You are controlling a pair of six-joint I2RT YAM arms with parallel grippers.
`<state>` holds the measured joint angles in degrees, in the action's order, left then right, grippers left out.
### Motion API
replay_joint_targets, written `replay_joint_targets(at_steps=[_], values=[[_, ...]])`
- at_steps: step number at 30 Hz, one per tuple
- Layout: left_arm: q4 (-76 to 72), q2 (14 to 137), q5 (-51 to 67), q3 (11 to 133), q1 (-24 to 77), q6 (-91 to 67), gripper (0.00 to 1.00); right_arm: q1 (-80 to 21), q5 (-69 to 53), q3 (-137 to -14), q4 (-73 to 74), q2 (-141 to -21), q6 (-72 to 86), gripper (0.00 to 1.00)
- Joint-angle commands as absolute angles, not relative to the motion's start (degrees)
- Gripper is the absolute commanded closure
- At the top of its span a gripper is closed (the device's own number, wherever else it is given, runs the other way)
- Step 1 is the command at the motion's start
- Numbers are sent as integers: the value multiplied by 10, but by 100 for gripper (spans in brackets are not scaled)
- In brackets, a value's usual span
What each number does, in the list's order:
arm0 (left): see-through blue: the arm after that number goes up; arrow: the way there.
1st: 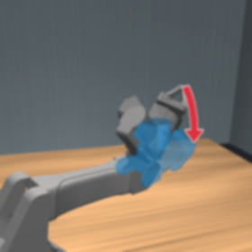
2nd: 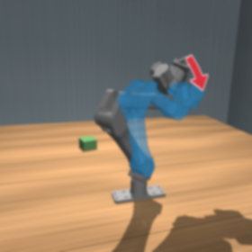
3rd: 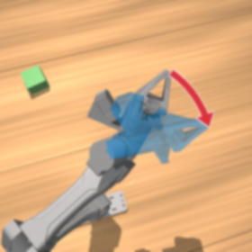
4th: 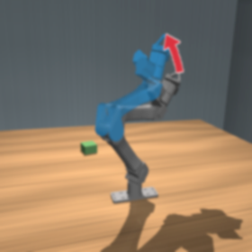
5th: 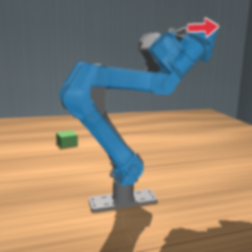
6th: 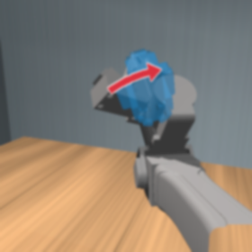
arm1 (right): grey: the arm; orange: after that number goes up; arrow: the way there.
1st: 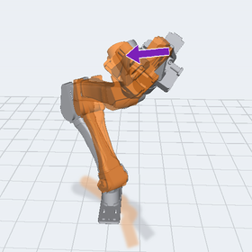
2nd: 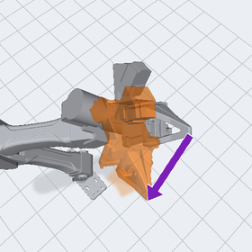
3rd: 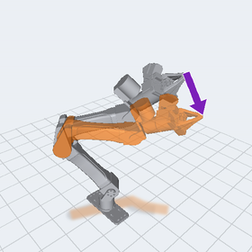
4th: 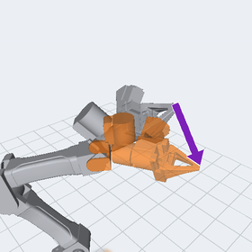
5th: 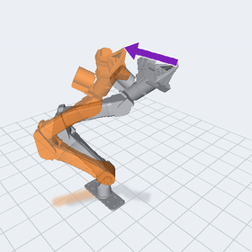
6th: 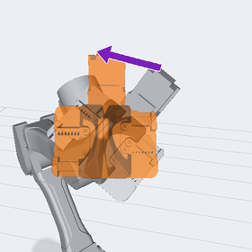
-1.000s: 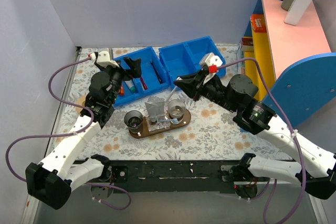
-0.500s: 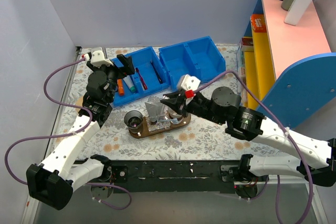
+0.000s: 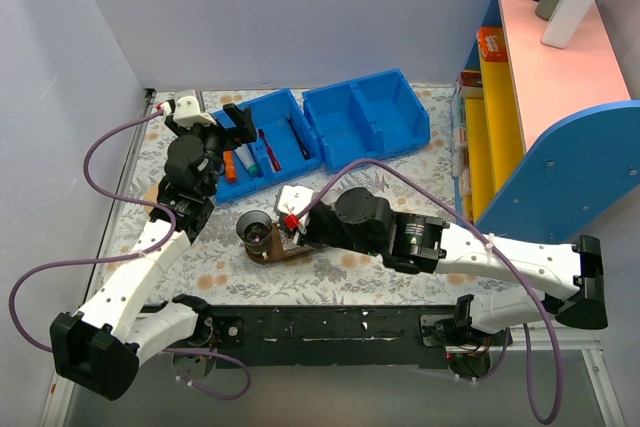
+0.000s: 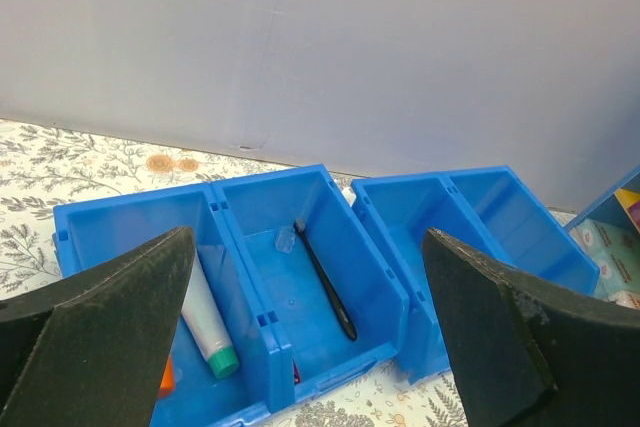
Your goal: Prepare toiletry sets of a toothbrush and toothpaste on the tray
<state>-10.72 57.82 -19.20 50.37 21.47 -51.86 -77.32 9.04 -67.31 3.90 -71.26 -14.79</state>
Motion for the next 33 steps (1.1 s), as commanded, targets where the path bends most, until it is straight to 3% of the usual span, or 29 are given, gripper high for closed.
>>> replay_joint_targets(at_steps=[1,33], values=[[-109,567,-200,507,214,-506,2,-773,93,-708,12,-728,-167,99],[-110,568,-195,506,214,-500,2,-771,93,-686,-55,-802,-231,99]])
